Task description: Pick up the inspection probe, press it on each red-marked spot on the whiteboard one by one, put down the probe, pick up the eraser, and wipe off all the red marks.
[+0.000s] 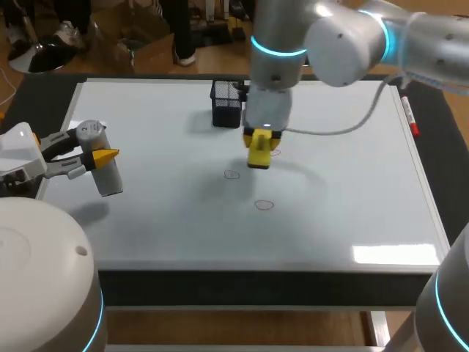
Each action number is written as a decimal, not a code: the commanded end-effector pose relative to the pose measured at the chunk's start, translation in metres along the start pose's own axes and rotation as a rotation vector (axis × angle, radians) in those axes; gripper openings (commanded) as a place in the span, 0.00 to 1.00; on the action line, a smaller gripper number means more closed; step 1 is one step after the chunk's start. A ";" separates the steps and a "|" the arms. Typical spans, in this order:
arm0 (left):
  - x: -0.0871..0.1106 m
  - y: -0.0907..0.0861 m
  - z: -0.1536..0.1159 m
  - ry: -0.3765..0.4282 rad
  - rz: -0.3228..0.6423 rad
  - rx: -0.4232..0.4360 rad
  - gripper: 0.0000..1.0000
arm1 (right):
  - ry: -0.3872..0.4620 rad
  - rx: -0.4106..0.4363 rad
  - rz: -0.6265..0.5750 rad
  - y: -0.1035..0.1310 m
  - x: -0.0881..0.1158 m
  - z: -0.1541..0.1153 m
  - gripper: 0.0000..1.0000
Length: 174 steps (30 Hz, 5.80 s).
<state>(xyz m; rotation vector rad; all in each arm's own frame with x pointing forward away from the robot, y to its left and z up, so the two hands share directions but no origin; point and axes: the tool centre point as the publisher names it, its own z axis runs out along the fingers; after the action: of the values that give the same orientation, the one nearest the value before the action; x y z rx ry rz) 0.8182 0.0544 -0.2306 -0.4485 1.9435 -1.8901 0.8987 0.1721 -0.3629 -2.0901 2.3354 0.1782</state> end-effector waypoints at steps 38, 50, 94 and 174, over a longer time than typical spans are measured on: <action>0.000 -0.001 0.000 0.000 0.000 0.000 0.00 | 0.007 -0.040 -0.193 0.020 -0.084 0.063 0.00; 0.000 -0.001 0.000 0.000 0.000 0.000 0.00 | 0.024 -0.058 -0.148 0.015 -0.068 0.068 0.00; 0.000 -0.001 0.000 0.000 0.000 0.000 0.00 | 0.034 0.044 0.157 0.001 0.060 0.012 0.00; 0.020 -0.044 0.126 0.320 0.055 0.060 0.00 | -0.008 0.025 0.618 -0.003 0.256 0.008 0.00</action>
<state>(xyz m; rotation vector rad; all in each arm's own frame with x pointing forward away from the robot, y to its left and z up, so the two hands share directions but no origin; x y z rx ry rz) 0.8405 -0.0444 -0.1914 -0.1473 2.0042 -2.0521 0.8712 -0.0812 -0.3905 -1.2831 2.8734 0.1569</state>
